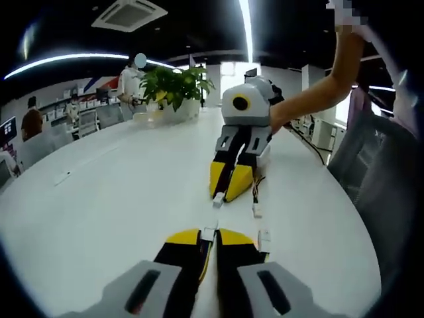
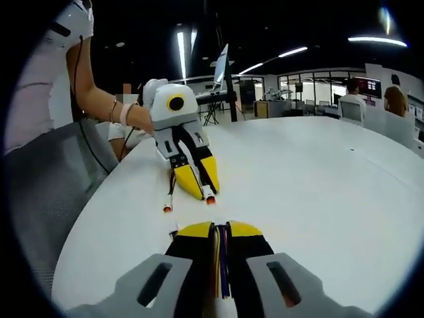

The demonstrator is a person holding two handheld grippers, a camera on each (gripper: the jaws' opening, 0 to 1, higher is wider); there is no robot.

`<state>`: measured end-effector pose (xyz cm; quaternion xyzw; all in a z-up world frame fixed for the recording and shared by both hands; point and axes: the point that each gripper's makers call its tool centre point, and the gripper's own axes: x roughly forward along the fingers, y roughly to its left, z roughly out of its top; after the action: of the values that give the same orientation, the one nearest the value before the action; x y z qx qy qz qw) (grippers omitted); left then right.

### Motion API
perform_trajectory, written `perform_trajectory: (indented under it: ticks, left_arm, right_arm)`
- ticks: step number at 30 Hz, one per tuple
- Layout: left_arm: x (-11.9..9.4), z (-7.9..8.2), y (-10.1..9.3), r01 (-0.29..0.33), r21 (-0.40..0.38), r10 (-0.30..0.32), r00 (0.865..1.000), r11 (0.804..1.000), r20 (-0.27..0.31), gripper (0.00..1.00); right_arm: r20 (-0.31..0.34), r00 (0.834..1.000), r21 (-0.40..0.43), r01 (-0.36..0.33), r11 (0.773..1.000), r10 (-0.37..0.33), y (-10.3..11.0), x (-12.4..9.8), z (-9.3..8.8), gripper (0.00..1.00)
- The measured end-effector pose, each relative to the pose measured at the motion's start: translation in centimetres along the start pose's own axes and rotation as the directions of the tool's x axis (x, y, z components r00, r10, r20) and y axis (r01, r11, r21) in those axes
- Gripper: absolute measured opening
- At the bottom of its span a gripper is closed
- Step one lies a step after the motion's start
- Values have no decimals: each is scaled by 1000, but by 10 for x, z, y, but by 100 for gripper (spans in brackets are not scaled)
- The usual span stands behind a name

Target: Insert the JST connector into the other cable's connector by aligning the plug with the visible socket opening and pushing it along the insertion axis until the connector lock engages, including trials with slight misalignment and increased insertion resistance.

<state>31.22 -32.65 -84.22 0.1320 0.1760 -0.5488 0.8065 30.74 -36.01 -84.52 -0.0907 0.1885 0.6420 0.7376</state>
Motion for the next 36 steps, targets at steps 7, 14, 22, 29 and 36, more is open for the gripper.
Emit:
perform_trajectory:
  ticks: [7, 14, 22, 29, 36]
  left_arm:
    - [0, 0, -1, 5, -12, -5, 1000, 1000, 21, 1]
    - [1, 0, 0, 20, -21, -19, 999, 1000, 31, 0]
    - [0, -1, 1, 41, -28, -40, 999, 999, 28, 0]
    - [-9, 7, 1, 58, -16, -58, 998, 998, 31, 0]
    - [-18, 22, 2, 69, 14, -70, 997, 997, 43, 0]
  right_arm:
    - [0, 1000, -9, 6, 1000, -6, -2, 0, 0, 4]
    - [-4, 1000, -22, 5, 1000, -5, -3, 0, 0, 4]
    - [-7, 1000, -35, -12, 999, 12, 0, -1, 3, 4]
    - [20, 999, -53, -26, 998, 27, 3, -6, 21, 4]
    - [34, 998, -86, -55, 995, 58, 6, -10, 39, 4]
